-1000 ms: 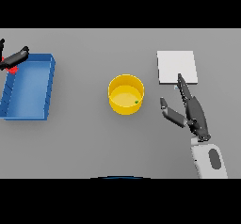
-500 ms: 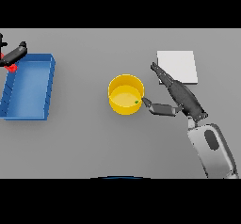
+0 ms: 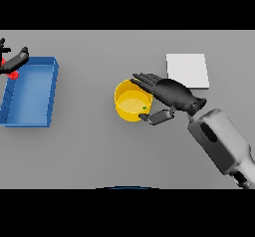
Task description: Pick up the red beaker and tilt it to pour out 1 green nut into yellow bowl. Pick up the yellow bowl and place it on the metallic measuring scale.
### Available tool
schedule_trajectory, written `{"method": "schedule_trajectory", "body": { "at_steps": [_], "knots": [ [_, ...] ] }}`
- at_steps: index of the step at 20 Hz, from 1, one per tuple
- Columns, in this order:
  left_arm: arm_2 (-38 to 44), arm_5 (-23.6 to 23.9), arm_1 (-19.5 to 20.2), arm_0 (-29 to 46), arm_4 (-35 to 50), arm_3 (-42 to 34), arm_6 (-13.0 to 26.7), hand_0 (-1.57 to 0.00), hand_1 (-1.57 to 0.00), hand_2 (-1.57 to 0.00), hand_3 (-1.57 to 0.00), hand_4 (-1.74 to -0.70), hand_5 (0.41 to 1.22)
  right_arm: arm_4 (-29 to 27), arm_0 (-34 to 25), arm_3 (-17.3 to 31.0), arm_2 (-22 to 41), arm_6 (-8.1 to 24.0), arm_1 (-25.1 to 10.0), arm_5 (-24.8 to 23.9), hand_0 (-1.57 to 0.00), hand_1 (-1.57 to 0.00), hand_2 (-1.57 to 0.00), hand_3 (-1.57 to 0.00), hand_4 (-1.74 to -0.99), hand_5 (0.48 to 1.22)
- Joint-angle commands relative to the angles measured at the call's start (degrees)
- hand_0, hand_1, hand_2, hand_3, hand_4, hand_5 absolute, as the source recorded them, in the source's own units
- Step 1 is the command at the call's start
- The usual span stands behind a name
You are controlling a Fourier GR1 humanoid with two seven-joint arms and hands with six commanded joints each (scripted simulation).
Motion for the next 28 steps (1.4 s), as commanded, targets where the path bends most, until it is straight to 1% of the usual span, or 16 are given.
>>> {"method": "schedule_trajectory", "body": {
  "at_steps": [1,4,5,6,8,10,12,14,16,17,18,20,22,24,26,28],
  "knots": [
    [0.2,-0.1,0.0,-0.4,0.1,0.3,0.4,0.0,0.0,0.0,0.0,-0.76,0.717,0.8,-1.5,0.6,1.3,0.5,0.0,1.7,0.0,0.0,0.0,0.0,-1.226,0.632],
    [0.7,-0.1,-0.4,-0.4,0.5,1.1,-0.4,0.0,0.0,0.0,0.0,-0.77,0.721,2.8,-3.7,3.0,4.0,0.0,0.3,3.5,0.0,0.0,0.0,0.0,-1.21,0.641],
    [1.0,0.1,-0.4,-0.1,0.8,0.8,-1.1,0.0,0.0,0.0,0.0,-0.77,0.721,3.2,-4.7,4.0,4.7,-0.9,0.2,4.0,0.0,0.0,0.0,0.0,-1.212,0.645],
    [1.2,0.1,-0.5,0.3,1.2,0.7,-1.8,0.0,0.0,0.0,0.0,-0.78,0.721,3.3,-5.2,5.0,5.2,-0.7,0.7,4.5,0.0,0.0,0.0,0.0,-1.214,0.648],
    [1.3,-0.1,-0.2,0.2,1.3,0.7,-1.0,0.0,0.0,0.0,0.0,-0.78,0.725,4.1,-5.4,6.5,6.5,-3.3,0.5,4.4,0.0,0.0,0.0,0.0,-1.22,0.651],
    [1.2,0.2,-0.9,0.0,1.4,0.6,-1.2,0.0,0.0,0.0,0.0,-0.79,0.729,4.9,-6.1,8.4,7.4,-4.6,0.7,4.1,0.0,0.0,0.0,0.0,-1.228,0.656],
    [1.6,0.0,-0.7,-0.3,1.3,1.5,-1.7,0.0,0.0,0.0,0.0,-0.8,0.727,5.6,-7.5,10.5,8.0,-4.6,1.0,4.3,0.0,0.0,0.0,0.0,-1.242,0.664],
    [1.7,-0.3,-0.5,-0.1,1.7,1.2,-2.1,0.0,0.0,0.0,0.0,-0.8,0.725,6.3,-7.6,11.1,8.8,-5.5,0.4,4.8,0.0,0.0,0.0,0.0,-1.256,0.673],
    [1.6,-0.1,-0.8,-0.4,1.6,1.5,-2.3,0.0,0.0,0.0,0.0,-0.8,0.723,6.7,-8.0,12.9,9.6,-5.0,1.3,5.3,0.0,0.0,0.0,0.0,-1.265,0.68],
    [1.5,0.0,-0.8,0.0,1.7,1.0,-2.1,0.0,0.0,0.0,0.0,-0.8,0.723,6.8,-8.7,13.2,10.1,-4.9,1.5,6.2,0.0,0.0,0.0,0.0,-1.273,0.687],
    [1.2,-0.1,-0.6,-0.2,1.5,0.8,-1.3,0.0,0.0,0.0,0.0,-0.8,0.723,6.7,-8.8,13.5,10.1,-5.6,1.1,6.5,0.0,0.0,0.0,0.0,-1.277,0.692],
    [0.9,0.1,-0.4,0.2,1.2,0.1,-1.2,0.0,0.0,0.0,0.0,-0.79,0.725,6.5,-9.0,14.3,10.3,-4.9,2.3,6.8,0.0,0.0,0.0,0.0,-1.279,0.699],
    [0.8,0.3,-0.5,0.3,1.2,0.0,-0.9,0.0,0.0,0.0,0.0,-0.79,0.728,6.9,-9.3,16.1,10.5,-6.2,2.2,6.2,0.0,0.0,0.0,0.0,-1.285,0.706],
    [1.2,0.5,-0.3,0.0,1.4,-0.4,-0.8,0.0,0.0,0.0,0.0,-0.79,0.728,7.1,-10.4,17.7,10.7,-7.0,2.9,5.4,0.0,0.0,-0.01,-0.03,-1.286,0.712],
    [0.7,0.4,-0.6,0.2,1.3,-0.6,-0.4,0.0,0.0,0.0,0.0,-0.79,0.73,7.1,-10.7,19.8,10.8,-7.9,3.7,4.7,0.0,0.0,-0.03,-0.06,-1.293,0.738],
    [0.5,0.9,-0.1,0.5,1.1,-2.0,0.3,0.0,0.0,0.0,0.0,-0.79,0.732,6.4,-10.4,19.6,10.4,-6.9,4.6,5.2,0.0,-0.01,-0.08,-0.12,-1.333,0.8]
  ]
}}
